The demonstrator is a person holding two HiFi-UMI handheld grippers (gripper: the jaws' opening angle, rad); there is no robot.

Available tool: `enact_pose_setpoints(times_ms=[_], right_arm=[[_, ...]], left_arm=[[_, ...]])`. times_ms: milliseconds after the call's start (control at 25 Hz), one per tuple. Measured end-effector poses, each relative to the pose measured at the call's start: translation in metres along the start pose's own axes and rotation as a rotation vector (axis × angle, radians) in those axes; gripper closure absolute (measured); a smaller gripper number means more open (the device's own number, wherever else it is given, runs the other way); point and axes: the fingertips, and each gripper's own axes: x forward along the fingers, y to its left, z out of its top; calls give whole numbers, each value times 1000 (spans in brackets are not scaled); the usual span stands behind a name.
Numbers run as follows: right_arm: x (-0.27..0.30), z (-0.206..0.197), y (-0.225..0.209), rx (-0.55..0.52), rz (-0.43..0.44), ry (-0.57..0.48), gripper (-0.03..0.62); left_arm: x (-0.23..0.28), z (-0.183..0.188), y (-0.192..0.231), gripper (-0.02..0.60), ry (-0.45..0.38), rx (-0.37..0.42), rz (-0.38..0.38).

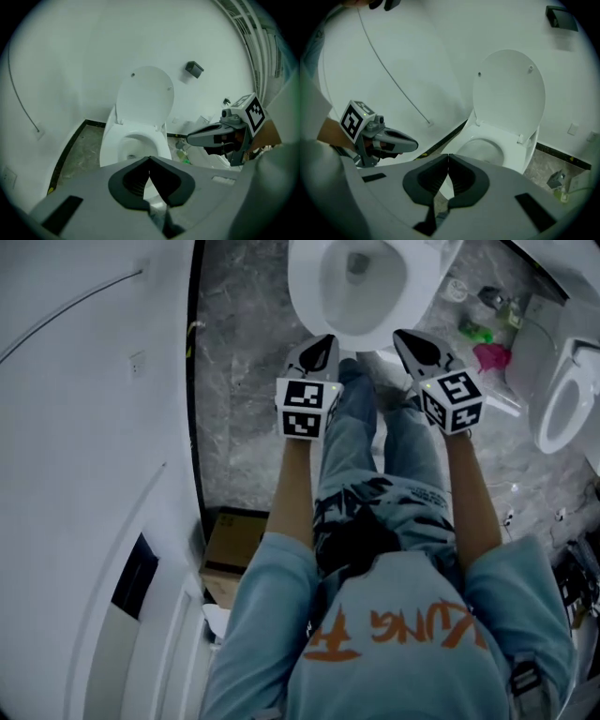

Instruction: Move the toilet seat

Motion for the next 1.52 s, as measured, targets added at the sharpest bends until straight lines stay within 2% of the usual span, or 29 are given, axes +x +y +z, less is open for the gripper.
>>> enact_pose_setpoints(times_ms=[200, 280, 400, 440, 520, 600, 720, 800, 960, 1080, 1240, 1280, 1320, 1360, 1520], right_arm=[[43, -47, -5, -53, 4, 88, 562], [55, -70, 6, -67, 34, 138, 529], [74, -94, 17, -142, 93, 219, 468], [79, -102, 21, -184, 114, 251, 446], [87, -124, 26, -305, 151, 333, 402], [101, -140, 25, -430, 182, 404, 371], [123, -154, 28, -574, 219, 457, 350], [137, -169, 30, -666, 252, 501, 339], [168, -188, 26, -803, 314, 572, 307], [177, -209, 29, -890, 380, 625, 276], [186, -224, 18, -936, 352, 644, 289], [189, -225, 14, -952, 325, 640, 304], [191, -224, 11, -965, 304, 636, 368], [191, -223, 9, -968, 297, 637, 375], [181, -213, 19, -925, 344, 664, 378]], left_arm=[[37, -50, 8, 581, 159, 142, -109], [42, -74, 9, 580, 212, 181, -146], [62, -97, 13, 577, 272, 276, -197], [67, -104, 13, 562, 298, 315, -217], [77, -120, 9, 482, 367, 406, -269], [89, -132, 11, 419, 437, 532, -314], [102, -151, 16, 386, 511, 721, -359], [109, -162, 16, 371, 529, 797, -377], [127, -162, 26, 345, 510, 944, -377], [132, -177, 33, 321, 526, 1020, -389], [138, -179, 35, 314, 523, 1075, -402], [139, -179, 34, 313, 523, 1085, -405], [140, -179, 34, 313, 525, 1100, -409], [141, -179, 33, 313, 528, 1118, -413], [140, -177, 31, 310, 537, 1190, -415]])
